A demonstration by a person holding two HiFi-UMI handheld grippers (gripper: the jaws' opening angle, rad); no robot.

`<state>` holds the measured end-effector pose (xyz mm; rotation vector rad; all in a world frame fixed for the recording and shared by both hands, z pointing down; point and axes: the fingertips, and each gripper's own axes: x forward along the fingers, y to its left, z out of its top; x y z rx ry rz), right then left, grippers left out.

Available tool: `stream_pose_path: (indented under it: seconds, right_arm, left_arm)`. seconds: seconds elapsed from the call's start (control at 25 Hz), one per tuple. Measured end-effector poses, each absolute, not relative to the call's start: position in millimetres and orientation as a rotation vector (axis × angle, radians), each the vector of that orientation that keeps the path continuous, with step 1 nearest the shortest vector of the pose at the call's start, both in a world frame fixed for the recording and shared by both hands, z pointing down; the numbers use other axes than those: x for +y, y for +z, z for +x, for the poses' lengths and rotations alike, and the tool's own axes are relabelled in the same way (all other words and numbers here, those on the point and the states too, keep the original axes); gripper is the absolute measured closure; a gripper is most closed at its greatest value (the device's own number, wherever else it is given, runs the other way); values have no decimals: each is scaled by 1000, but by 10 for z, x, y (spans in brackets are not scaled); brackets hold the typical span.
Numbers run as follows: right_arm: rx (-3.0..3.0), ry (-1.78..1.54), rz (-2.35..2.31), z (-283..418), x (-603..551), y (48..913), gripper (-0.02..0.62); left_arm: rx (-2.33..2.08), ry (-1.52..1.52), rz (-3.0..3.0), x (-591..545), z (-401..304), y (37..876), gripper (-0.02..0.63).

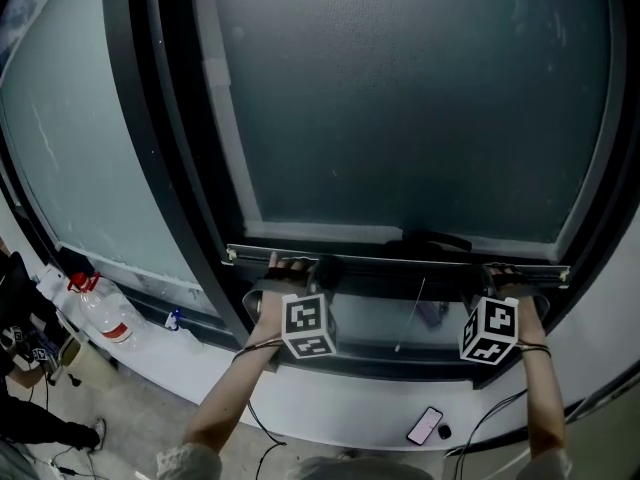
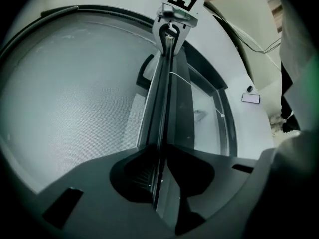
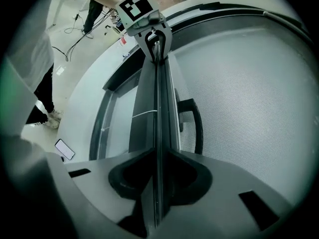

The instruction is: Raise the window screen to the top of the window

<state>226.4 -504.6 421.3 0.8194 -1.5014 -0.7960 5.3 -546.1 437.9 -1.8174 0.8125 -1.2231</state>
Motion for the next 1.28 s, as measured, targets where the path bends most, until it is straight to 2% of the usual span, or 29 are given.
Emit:
stream_pose_path:
  seconds: [0.28,0.52,0.96,1.28]
  right_arm:
    - [-1470,-760,781,2270,-5083,4294,523]
    - [-1482,-708,754,2273,-5090,4279,571]
    - [-1424,-617,634,2241,-5043,4323,577]
    - [-1488,-641,716,2266,-5053,4021,575]
  left_arm:
    - [783,-1252,-1869,-5463,49,4397,529]
    - [737,-1330,-1901,-5470,66,4408,548]
    - [664,-1446,-1891,-5455,72,4436,575]
    - [733,-1336,-1877,-5467,62,4131,580]
